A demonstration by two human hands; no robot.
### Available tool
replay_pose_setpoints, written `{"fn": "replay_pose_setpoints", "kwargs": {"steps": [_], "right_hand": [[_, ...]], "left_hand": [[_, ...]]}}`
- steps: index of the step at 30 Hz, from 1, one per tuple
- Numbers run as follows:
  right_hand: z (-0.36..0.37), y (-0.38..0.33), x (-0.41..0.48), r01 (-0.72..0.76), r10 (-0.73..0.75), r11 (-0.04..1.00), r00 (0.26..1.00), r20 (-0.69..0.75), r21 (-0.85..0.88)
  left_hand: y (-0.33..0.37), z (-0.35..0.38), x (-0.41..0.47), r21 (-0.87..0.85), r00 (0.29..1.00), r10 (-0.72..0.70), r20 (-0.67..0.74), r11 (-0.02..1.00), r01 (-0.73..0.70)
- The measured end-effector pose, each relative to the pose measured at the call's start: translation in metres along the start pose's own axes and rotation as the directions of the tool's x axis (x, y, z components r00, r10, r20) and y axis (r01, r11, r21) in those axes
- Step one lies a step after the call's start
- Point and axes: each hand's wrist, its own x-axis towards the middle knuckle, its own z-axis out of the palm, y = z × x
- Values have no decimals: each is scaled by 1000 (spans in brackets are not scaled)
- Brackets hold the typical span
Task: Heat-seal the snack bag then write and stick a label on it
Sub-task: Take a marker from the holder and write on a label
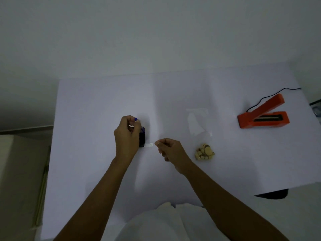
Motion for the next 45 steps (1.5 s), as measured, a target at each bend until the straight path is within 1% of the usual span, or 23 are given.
{"fn": "replay_pose_setpoints", "kwargs": {"steps": [2, 4, 6, 8, 9, 10, 13, 16, 17, 18, 19, 20, 21, 22, 23, 24, 26, 29, 34, 40, 42, 45], "right_hand": [[6, -5, -4, -53, 46, 991, 997, 59, 124], [11, -12, -9, -87, 52, 954, 991, 126, 288], [14, -19, -11, -93, 5, 879, 983, 186, 469], [15, -23, -10, -66, -48, 807, 983, 177, 586], [15, -23, -8, -47, -55, 799, 987, 150, 600], [14, -24, -6, -26, -50, 812, 992, 114, 583], [10, -21, -3, -1, -7, 899, 1000, 15, 439], [5, -13, -3, -43, 46, 953, 999, -3, 301], [4, -10, -3, -59, 64, 961, 998, -9, 271], [3, -8, -2, -77, 85, 964, 996, -21, 254], [2, -5, -2, -93, 106, 963, 994, -39, 253], [2, -3, -1, -106, 126, 958, 990, -60, 267], [3, 0, 0, -112, 141, 950, 986, -83, 290], [4, 1, 0, -114, 154, 942, 982, -106, 316], [6, 2, 1, -113, 166, 934, 977, -131, 338], [8, 3, 3, -111, 176, 929, 972, -158, 353], [11, 4, 6, -104, 191, 923, 959, -209, 370], [16, 4, 10, -94, 214, 917, 937, -277, 388], [23, 3, 20, -98, 260, 897, 906, -335, 431], [30, 0, 26, -110, 284, 898, 885, -369, 427], [32, 1, 26, -114, 290, 898, 881, -374, 426], [33, 3, 26, -104, 280, 903, 879, -386, 417]], "left_hand": [[14, -8, -10, -106, 999, -36, -27, 994, 33], [20, -13, -17, -181, 998, -61, 8, 982, 61], [19, -14, -25, -202, 993, -70, 100, 975, 89], [10, -11, -33, -150, 976, -45, 212, 986, 78], [4, -10, -37, -102, 962, -17, 271, 994, 46], [-3, -8, -42, -53, 942, 17, 336, 999, 1], [-18, -4, -53, 55, 860, 57, 507, 994, -98], [-33, 2, -62, 153, 814, 51, 578, 974, -170], [-36, 4, -64, 153, 803, 42, 594, 975, -163], [-37, 6, -65, 124, 790, 17, 612, 985, -117], [-36, 7, -66, 77, 772, -32, 634, 997, -22], [-33, 9, -67, 28, 745, -106, 659, 993, 116], [-29, 11, -67, -11, 706, -193, 681, 962, 273], [-26, 13, -67, -36, 656, -277, 702, 906, 421], [-25, 15, -67, -58, 603, -336, 723, 841, 538], [-25, 17, -67, -81, 561, -367, 742, 782, 618], [-26, 20, -67, -133, 509, -379, 773, 688, 713], [-25, 23, -65, -183, 474, -378, 795, 596, 782], [-27, 29, -60, -238, 454, -389, 802, 490, 839], [-29, 30, -55, -251, 452, -403, 796, 460, 852], [-32, 32, -57, -282, 443, -408, 798, 398, 873], [-34, 35, -61, -332, 413, -423, 806, 254, 908]]}}
